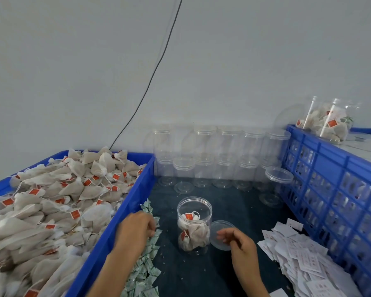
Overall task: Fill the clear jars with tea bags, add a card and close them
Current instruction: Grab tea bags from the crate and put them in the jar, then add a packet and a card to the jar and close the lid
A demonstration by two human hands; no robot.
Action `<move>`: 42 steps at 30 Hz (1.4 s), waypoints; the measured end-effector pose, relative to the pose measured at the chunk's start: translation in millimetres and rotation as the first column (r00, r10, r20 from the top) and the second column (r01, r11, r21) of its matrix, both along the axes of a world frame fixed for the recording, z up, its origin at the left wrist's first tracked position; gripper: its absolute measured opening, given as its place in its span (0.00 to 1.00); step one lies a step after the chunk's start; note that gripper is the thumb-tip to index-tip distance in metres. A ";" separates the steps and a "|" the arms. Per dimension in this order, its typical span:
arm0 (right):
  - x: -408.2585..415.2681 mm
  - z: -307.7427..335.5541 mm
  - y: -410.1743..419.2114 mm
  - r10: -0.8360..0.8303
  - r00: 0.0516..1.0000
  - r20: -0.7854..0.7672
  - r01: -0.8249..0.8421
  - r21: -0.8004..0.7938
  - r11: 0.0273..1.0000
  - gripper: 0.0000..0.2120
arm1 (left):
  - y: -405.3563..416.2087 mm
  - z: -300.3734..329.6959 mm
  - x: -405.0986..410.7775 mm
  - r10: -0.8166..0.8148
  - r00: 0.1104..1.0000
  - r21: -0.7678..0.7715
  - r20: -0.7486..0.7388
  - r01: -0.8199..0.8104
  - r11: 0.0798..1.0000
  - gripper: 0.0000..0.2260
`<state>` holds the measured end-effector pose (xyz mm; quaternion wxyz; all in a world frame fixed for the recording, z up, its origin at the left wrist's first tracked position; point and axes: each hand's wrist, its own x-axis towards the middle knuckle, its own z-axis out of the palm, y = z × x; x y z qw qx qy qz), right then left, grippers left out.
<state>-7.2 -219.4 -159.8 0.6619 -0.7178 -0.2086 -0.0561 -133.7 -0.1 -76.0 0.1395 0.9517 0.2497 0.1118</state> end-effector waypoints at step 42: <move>27.5 46.8 -62.8 -0.383 0.911 0.151 0.412 -0.340 0.845 0.19 | -59.3 -4.4 44.9 0.155 0.761 -0.546 0.630 0.293 0.785 0.16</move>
